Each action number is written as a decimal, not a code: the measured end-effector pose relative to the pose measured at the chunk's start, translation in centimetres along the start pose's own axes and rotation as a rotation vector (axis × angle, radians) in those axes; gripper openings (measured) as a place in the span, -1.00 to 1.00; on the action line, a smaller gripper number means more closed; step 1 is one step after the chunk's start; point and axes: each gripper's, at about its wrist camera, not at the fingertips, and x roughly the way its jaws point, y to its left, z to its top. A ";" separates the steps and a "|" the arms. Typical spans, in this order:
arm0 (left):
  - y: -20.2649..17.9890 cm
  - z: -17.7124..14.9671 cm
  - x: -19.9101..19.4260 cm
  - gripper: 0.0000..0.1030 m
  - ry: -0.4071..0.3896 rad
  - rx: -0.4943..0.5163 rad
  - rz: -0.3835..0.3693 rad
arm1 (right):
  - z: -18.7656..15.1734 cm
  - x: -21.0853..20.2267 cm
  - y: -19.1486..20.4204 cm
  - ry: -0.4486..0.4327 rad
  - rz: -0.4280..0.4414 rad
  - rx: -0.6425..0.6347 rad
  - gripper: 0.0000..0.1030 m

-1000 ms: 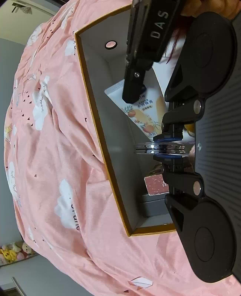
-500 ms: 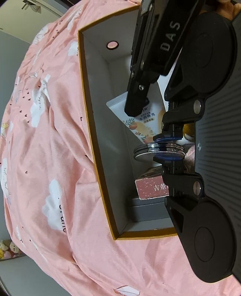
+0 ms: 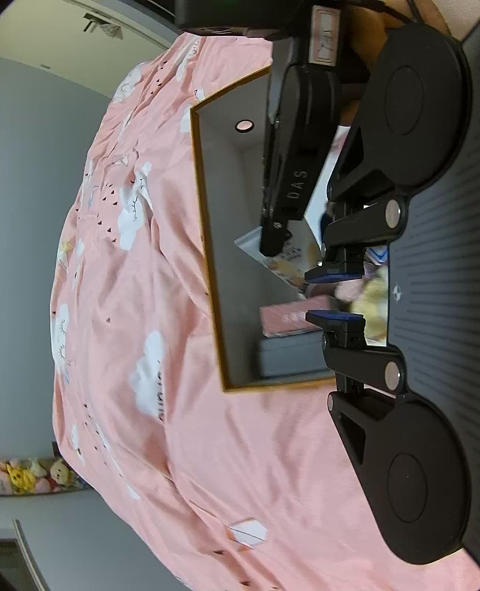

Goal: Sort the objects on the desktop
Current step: 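Open both grippers to release the mirror and tube into the box, then move both grippers back to the gold gift box and white tube, then grasp the gold gift box with the left gripper while the right grasps the white tube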

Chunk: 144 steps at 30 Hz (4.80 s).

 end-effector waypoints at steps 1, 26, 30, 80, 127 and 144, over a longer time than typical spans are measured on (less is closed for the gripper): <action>0.2 -0.3 -0.1 -0.68 0.001 -0.010 -0.003 | -0.1 -0.1 0.2 0.005 -0.007 -0.009 -0.89; 1.0 -5.5 -0.7 -0.66 0.030 -0.114 -0.041 | -1.9 -2.2 2.9 0.011 -0.029 -0.144 -0.35; 0.7 -5.6 -1.7 -0.63 -0.007 -0.125 -0.029 | -2.1 -3.7 3.1 -0.021 -0.049 -0.159 -0.25; -8.8 -19.8 -5.4 -0.18 0.311 0.240 -0.265 | -21.0 -19.9 -1.2 0.345 -0.044 -0.107 -0.11; -15.4 -13.9 2.2 0.17 0.235 0.329 -0.183 | -18.0 -15.0 -6.5 0.349 -0.208 -0.078 -0.32; -14.7 -13.9 3.1 0.15 0.285 0.306 -0.142 | -17.8 -13.7 -6.3 0.380 -0.226 -0.108 -0.28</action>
